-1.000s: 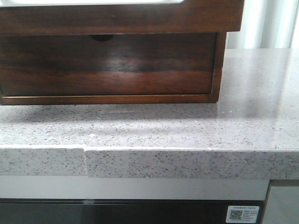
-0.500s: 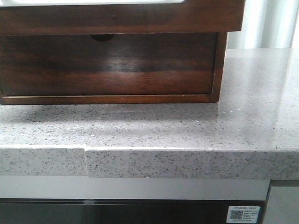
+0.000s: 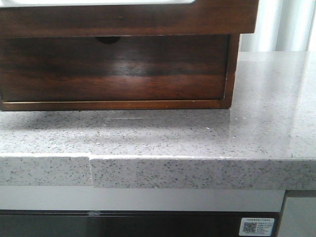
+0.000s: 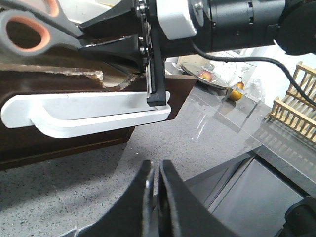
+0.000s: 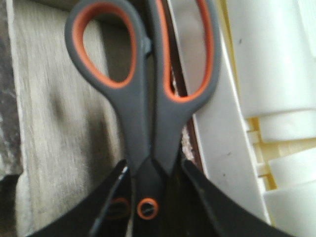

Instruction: Put scissors in drawer with both arms

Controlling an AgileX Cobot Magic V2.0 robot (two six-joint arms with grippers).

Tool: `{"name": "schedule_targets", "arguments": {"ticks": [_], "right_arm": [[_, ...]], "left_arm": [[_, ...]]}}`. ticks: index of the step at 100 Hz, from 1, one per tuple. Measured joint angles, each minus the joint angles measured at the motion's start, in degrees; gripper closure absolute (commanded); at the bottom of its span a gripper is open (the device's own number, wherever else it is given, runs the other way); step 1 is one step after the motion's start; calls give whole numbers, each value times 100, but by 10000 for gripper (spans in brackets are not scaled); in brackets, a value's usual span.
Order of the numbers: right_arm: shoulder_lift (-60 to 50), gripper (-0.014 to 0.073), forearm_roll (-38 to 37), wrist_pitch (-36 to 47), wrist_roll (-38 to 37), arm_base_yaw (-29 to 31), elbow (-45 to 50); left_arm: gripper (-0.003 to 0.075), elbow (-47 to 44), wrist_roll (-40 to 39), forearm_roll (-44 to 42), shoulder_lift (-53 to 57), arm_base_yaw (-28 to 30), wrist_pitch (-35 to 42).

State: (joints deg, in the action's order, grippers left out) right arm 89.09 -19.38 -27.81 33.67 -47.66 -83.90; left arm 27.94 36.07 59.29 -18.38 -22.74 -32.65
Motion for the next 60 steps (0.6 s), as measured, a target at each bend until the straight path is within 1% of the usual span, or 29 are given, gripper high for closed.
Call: {"name": "schedule_targets", "arguments": {"ticks": [4, 7, 14, 19, 24, 36, 41, 53, 60], "right_arm": [[-14, 137, 0, 49, -72, 0, -11], [-14, 136, -23, 93, -120, 0, -11], [-90, 163, -23, 95, -278, 9, -11], [-163, 209, -23, 28, -402, 9, -11], [-287, 290, -23, -84, -582, -1, -11], [-875, 595, 53, -437, -1323, -10, -11], [-1222, 670, 63, -603, -1543, -10, 35], [-2230, 631, 76, -766, -1879, -10, 412], [-2911, 631, 87, -780, -2006, -10, 822]], "left_arm": [[739, 0, 0, 0, 0, 0, 10], [739, 0, 0, 0, 0, 0, 25], [739, 0, 0, 0, 0, 0, 111], [739, 0, 0, 0, 10, 0, 195], [739, 0, 0, -4, 10, 0, 291], [739, 0, 0, -176, 64, 0, 499], [739, 0, 0, -297, 108, 0, 537], [739, 0, 0, -606, 277, 0, 553], [739, 0, 0, -812, 380, 0, 553]]}}
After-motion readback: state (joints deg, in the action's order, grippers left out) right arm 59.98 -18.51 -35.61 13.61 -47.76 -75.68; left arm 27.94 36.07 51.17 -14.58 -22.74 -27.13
